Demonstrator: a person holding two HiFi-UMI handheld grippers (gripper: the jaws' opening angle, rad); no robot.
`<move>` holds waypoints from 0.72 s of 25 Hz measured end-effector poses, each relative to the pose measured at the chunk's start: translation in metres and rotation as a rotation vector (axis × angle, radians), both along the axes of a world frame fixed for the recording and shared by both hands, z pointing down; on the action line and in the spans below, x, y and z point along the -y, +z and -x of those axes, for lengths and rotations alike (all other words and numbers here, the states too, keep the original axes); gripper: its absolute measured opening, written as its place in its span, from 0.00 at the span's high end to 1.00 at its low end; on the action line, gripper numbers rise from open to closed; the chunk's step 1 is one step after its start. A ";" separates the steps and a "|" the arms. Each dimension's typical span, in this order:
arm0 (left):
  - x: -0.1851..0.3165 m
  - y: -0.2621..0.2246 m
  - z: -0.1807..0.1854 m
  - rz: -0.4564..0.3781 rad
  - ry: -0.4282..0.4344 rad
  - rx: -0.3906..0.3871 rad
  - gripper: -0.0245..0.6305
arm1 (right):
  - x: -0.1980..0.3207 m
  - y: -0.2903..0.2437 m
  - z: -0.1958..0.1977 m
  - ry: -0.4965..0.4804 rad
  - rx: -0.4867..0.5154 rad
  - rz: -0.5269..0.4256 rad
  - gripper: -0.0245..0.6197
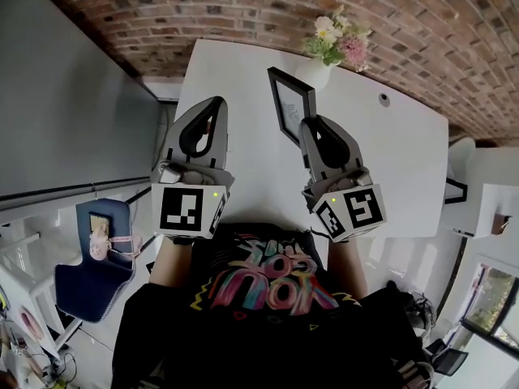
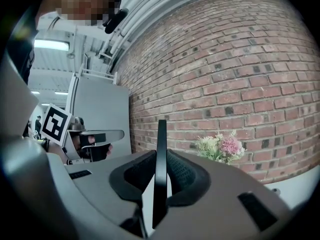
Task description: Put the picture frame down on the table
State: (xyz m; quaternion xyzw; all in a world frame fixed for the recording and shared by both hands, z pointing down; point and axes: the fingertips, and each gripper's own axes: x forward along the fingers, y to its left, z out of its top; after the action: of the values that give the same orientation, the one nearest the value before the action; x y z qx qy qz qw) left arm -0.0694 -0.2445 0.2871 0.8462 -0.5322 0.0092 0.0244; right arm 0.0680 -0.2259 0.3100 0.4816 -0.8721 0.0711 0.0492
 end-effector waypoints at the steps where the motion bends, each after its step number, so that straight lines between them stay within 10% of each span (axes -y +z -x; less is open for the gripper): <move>1: 0.000 0.002 -0.001 0.002 0.003 -0.001 0.93 | 0.000 0.002 -0.001 0.002 0.006 0.008 0.82; 18: 0.013 0.044 -0.026 0.079 0.076 0.007 0.93 | 0.019 0.088 -0.027 0.026 0.291 0.352 0.82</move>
State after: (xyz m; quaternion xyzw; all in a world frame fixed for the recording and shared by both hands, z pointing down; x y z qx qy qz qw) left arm -0.0431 -0.2579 0.3314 0.8642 -0.4989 0.0341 0.0555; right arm 0.0949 -0.2451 0.3979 0.4616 -0.8378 0.2914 0.0050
